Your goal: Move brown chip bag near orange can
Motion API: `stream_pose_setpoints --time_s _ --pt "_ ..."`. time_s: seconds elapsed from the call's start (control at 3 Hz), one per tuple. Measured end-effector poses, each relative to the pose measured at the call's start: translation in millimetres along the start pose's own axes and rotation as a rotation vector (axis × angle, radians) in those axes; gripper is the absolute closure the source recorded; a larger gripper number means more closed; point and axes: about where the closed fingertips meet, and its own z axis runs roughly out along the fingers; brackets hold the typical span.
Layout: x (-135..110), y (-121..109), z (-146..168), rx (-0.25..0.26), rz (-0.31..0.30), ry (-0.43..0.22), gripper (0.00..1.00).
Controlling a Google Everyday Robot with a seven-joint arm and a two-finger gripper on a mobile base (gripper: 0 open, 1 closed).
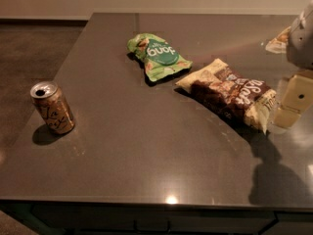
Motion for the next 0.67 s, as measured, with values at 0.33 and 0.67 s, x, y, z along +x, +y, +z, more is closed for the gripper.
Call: stream_pose_setpoints --time_s 0.33,0.67 --pt "2 -11 9 -0.007 0.034 -0.017 0.0" --pt "4 -25 23 -0.021 0.075 -0.036 0.0"
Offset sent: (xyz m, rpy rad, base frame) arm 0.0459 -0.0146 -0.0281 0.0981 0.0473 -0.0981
